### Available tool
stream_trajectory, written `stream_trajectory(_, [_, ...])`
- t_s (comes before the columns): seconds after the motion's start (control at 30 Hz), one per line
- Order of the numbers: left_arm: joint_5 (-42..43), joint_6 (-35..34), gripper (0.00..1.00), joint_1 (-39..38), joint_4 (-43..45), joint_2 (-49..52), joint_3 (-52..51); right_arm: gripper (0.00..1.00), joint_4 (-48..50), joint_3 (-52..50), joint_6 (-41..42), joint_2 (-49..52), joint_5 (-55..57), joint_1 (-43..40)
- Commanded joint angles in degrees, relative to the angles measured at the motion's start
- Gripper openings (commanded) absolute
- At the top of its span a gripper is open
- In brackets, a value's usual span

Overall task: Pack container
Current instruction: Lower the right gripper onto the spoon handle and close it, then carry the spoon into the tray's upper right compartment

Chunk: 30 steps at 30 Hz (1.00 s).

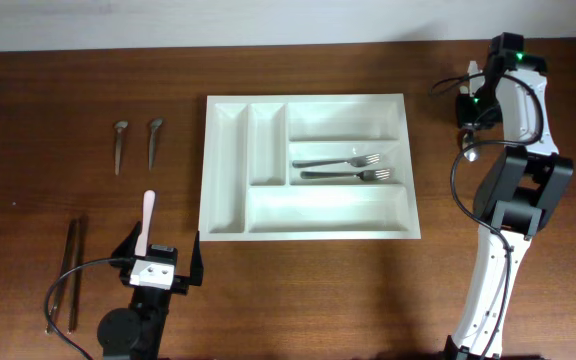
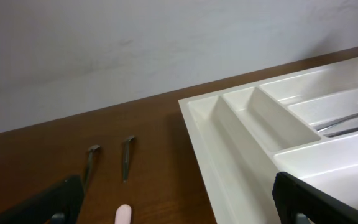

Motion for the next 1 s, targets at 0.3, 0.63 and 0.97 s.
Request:
stream_trajectory(0.3, [-0.22, -0.70, 0.99, 0.37, -0.15, -0.55, -0.33, 0.04, -10.91, 16.68, 16.96, -1.57, -5.05, 0.13])
stream_trajectory(0.63, [-0.22, -0.70, 0.99, 0.37, -0.13, -0.55, -0.33, 0.04, -16.70, 27.47, 31.12, -1.57, -13.75, 5.53])
stream_trajectory(0.97, [-0.22, -0.70, 0.99, 0.37, -0.15, -0.55, -0.33, 0.04, -16.17, 27.58, 42.71, -1.55, -14.97, 16.09])
